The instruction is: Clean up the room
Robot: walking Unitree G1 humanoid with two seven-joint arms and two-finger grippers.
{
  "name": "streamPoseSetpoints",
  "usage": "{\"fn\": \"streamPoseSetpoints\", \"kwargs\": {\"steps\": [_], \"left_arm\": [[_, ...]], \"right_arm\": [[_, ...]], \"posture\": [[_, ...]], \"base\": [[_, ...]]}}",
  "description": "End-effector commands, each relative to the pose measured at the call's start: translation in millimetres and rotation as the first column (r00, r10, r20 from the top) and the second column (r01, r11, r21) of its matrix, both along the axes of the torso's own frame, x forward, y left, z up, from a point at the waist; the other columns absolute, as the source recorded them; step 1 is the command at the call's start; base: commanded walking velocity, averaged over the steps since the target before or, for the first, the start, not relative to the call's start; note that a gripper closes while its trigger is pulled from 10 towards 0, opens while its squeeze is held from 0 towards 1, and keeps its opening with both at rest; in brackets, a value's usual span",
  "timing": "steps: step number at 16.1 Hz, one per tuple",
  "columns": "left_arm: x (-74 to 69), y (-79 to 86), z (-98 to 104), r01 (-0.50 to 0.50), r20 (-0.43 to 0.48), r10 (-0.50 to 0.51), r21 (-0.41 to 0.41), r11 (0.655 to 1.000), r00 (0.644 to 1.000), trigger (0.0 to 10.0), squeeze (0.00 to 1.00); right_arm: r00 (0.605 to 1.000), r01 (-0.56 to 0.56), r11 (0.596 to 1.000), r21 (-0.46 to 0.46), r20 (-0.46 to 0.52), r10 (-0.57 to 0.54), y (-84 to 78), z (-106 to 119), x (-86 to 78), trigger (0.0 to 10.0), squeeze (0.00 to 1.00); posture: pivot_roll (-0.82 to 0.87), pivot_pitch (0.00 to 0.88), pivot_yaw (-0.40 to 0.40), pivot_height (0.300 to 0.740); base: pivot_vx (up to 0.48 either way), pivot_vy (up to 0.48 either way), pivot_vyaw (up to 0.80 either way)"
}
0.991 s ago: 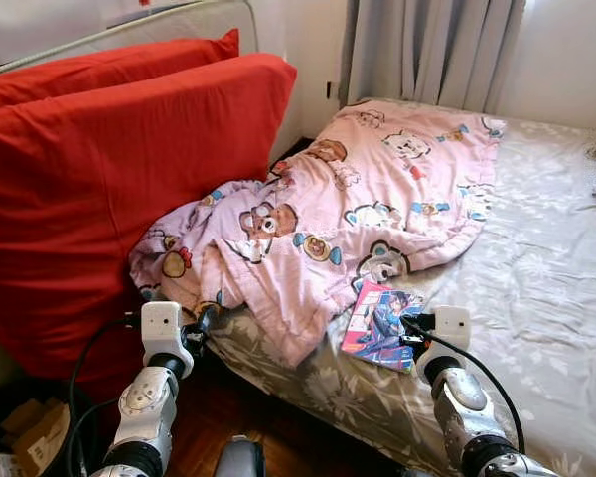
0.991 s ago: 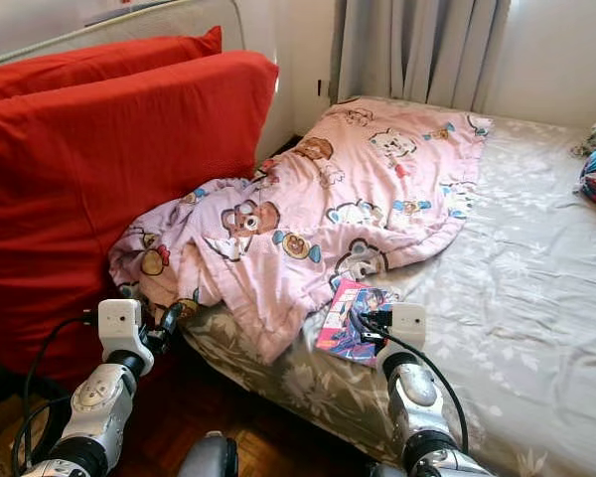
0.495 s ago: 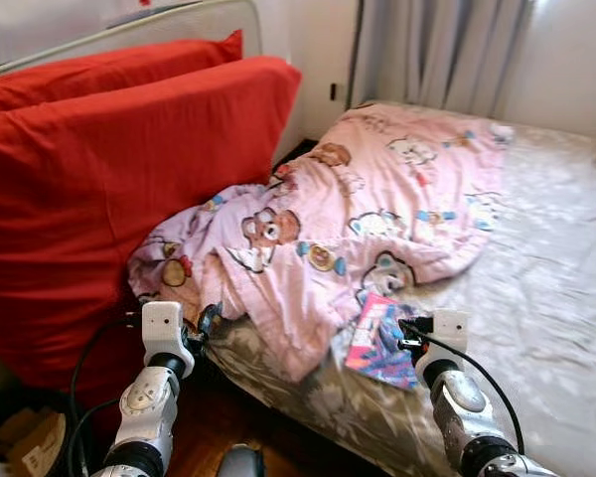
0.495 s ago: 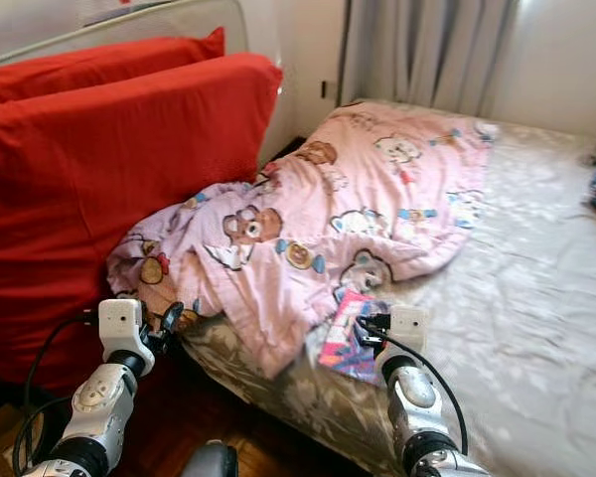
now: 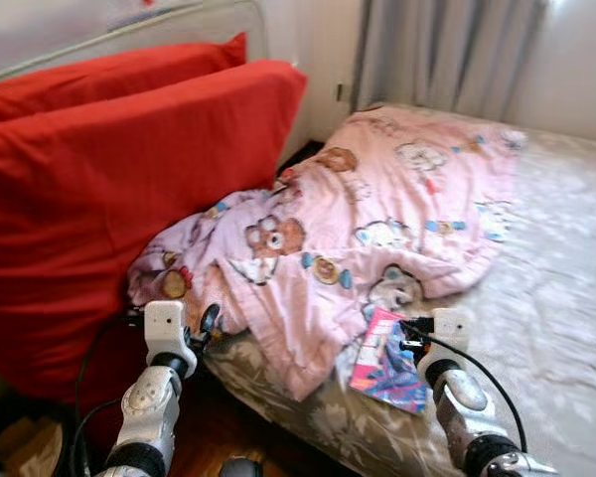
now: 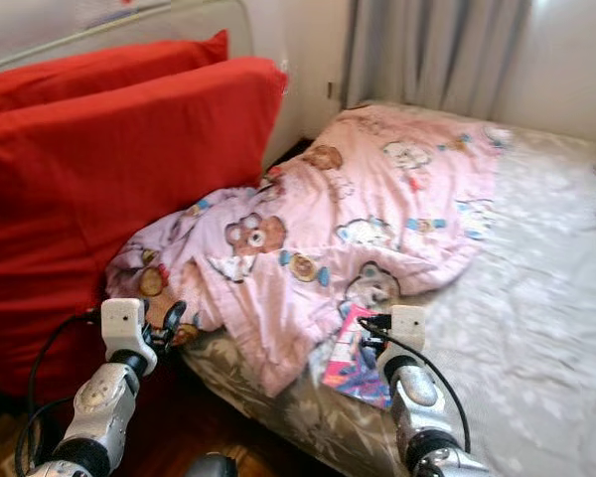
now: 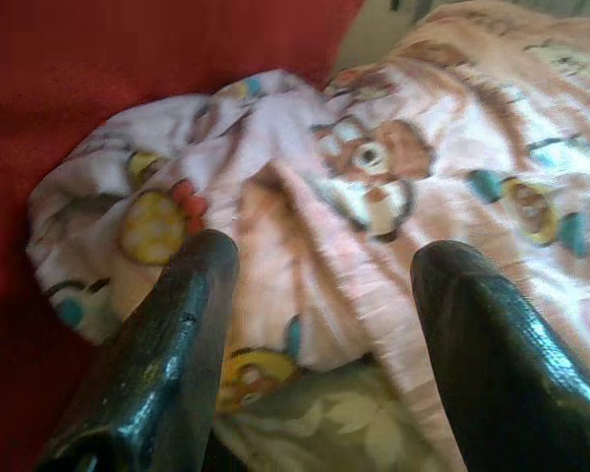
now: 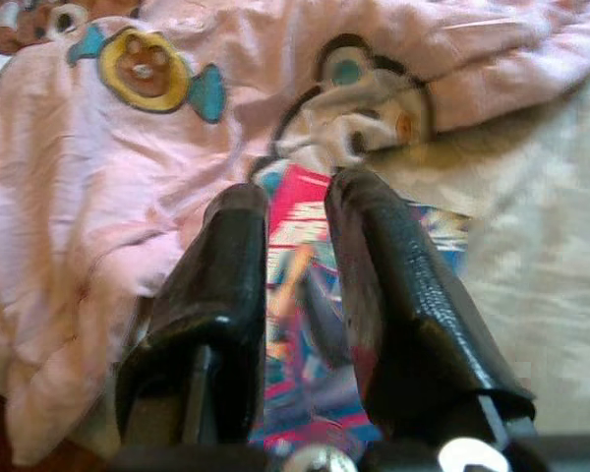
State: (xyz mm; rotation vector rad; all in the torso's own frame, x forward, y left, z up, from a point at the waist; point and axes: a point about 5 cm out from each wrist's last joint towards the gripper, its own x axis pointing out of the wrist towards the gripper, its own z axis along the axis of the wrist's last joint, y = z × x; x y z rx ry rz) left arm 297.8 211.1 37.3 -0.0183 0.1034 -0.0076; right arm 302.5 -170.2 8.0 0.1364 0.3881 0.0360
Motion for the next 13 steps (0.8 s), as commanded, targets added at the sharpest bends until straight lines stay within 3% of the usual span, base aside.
{"fn": "streamPoseSetpoints", "kwargs": {"steps": [1,5,11,13], "left_arm": [[2.0,0.8,3.4,-0.005,0.013,0.005,-0.006,1.0,1.0,10.0,0.0],[-1.1,1.3,2.6,-0.003,0.02,0.003,-0.005,1.0,1.0,10.0,0.0],[-7.2,3.3,1.4,0.012,0.019,-0.012,0.003,1.0,1.0,10.0,0.0],[-10.3,5.2,0.1,0.013,0.014,-0.013,0.008,1.0,1.0,10.0,0.0]], "right_arm": [[1.0,-0.012,1.0,0.0,-0.021,0.012,2.7,-2.4,-1.2,10.0,0.0],[0.999,-0.023,1.0,-0.002,-0.038,0.023,6.3,-5.2,-3.0,10.0,0.0],[0.99,0.056,0.998,-0.011,-0.128,-0.057,2.5,-16.6,-11.6,10.0,0.0],[0.978,0.125,0.99,0.06,-0.175,-0.112,2.8,-23.4,-17.6,10.0,0.0]], "posture": [[0.06,0.031,0.03,0.634],[0.06,0.068,0.027,0.634],[0.08,0.13,0.029,0.634],[0.09,0.149,0.036,0.634]], "base": [[0.315,0.0,0.0],[0.305,0.0,0.0],[0.0,0.0,0.0],[0.0,0.0,0.0]]}}
